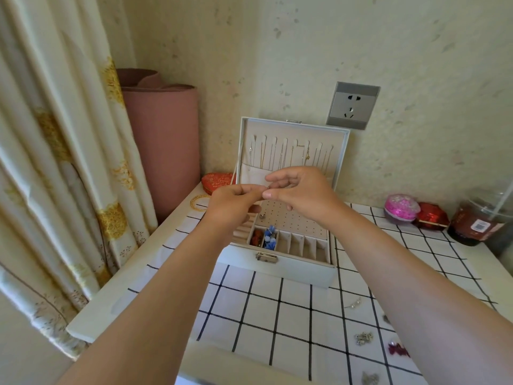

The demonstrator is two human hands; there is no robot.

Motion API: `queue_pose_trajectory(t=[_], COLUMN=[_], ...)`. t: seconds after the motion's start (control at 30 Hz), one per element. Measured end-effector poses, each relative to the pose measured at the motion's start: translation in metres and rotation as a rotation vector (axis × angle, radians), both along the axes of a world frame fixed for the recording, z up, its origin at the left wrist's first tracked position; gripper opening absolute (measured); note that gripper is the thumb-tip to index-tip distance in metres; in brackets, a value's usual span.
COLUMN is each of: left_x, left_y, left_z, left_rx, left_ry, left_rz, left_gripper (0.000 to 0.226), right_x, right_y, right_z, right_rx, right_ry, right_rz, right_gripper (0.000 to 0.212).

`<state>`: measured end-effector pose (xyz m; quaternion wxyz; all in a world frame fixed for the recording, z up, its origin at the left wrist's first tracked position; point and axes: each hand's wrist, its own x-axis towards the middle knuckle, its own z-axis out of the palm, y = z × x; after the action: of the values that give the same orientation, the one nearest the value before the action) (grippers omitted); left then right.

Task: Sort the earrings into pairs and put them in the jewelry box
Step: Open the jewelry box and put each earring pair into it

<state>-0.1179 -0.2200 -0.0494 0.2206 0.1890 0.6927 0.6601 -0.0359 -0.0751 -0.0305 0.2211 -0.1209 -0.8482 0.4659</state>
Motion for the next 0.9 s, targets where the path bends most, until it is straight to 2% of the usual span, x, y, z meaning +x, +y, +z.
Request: queue_pose_trajectory(t=[0.17, 0.23, 0.33, 0.5, 0.77, 0.9], left_x=[0.002, -0.001, -0.008, -0.014, -0.015, -0.015], left_y=[0.004, 0.004, 0.002, 0.001, -0.004, -0.005], left_z=[0.0, -0.002, -0.011, -0.027, -0.027, -0.027], left_rx=[0.004, -0.085, -0.328, -0.598, -0.574, -0.576], left_ry=[-0.018, 0.142, 0.518, 0.734, 0.801, 0.825], left_rz=[-0.029, -0.019, -0.01, -0.128, -0.225, -0.251], left_gripper=[0.014, 0.016, 0.011, 0.021, 0.03, 0.027], right_x=[-0.001, -0.002, -0.002, -0.002, -0.004, -0.001], right_y=[0.007, 0.011, 0.014, 0.01, 0.005, 0.007], right_z=[-0.007, -0.012, -0.022, -0.032, -0.031, -0.022], right_rx=[-0.029, -0.004, 0.173, 0.415, 0.571, 0.463], right_ry=[0.014, -0.006, -0.111, -0.251, -0.285, -0.337], right_rz=[-0.032, -0.038, -0.039, -0.038, 0.027, 0.081], right_gripper=[0.013, 0.01, 0.007, 0.005, 0.005, 0.011])
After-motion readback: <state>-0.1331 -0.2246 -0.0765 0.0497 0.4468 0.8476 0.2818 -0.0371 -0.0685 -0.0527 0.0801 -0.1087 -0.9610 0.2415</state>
